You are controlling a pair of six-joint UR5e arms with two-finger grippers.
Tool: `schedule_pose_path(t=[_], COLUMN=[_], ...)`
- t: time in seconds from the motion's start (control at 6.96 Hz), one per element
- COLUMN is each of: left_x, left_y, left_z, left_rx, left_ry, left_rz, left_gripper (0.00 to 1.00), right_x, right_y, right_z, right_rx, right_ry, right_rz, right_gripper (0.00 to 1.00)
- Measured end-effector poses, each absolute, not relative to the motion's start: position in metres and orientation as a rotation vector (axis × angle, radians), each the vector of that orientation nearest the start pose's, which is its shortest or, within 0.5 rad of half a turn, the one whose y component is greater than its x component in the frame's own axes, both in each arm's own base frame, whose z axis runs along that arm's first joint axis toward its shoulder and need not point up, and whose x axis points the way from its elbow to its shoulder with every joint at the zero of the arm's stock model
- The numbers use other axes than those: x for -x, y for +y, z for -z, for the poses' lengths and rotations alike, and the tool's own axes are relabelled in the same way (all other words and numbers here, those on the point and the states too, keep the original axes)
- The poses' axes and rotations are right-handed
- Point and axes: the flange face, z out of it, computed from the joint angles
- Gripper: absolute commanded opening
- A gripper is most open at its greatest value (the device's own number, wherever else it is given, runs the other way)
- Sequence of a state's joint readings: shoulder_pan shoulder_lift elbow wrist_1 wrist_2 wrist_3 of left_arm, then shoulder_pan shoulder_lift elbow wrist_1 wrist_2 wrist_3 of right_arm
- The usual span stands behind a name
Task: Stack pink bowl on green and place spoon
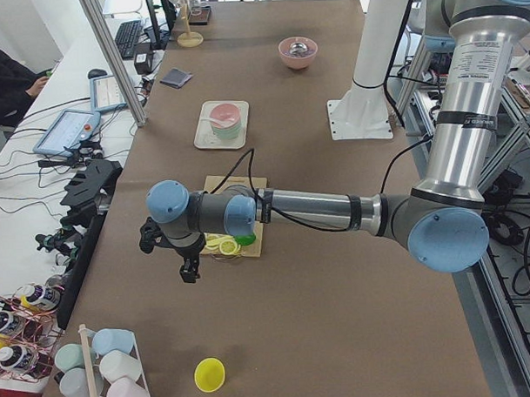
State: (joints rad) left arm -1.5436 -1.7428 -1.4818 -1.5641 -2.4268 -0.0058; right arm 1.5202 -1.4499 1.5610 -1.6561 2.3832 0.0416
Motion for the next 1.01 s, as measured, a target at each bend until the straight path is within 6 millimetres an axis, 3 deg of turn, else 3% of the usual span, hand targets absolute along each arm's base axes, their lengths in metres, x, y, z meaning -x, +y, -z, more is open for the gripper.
schedule_pose_path(t=[0.72,1.01], left_x=[0.046,0.046], left_y=[-0.543,-0.541], left_z=[-0.634,-0.635], left_rx=[-0.059,-0.061], left_ry=[0.857,0.858], left_rz=[-0.049,-0.048], left_gripper=[0.99,0.99], right_x=[-0.034,-0.034], right_y=[-0.535,-0.536], right_z=[-0.617,-0.616], right_rx=[0.031,0.029], right_ry=[-0.814,-0.814], right_rz=[0.012,0.012], right_gripper=[1.0,1.0])
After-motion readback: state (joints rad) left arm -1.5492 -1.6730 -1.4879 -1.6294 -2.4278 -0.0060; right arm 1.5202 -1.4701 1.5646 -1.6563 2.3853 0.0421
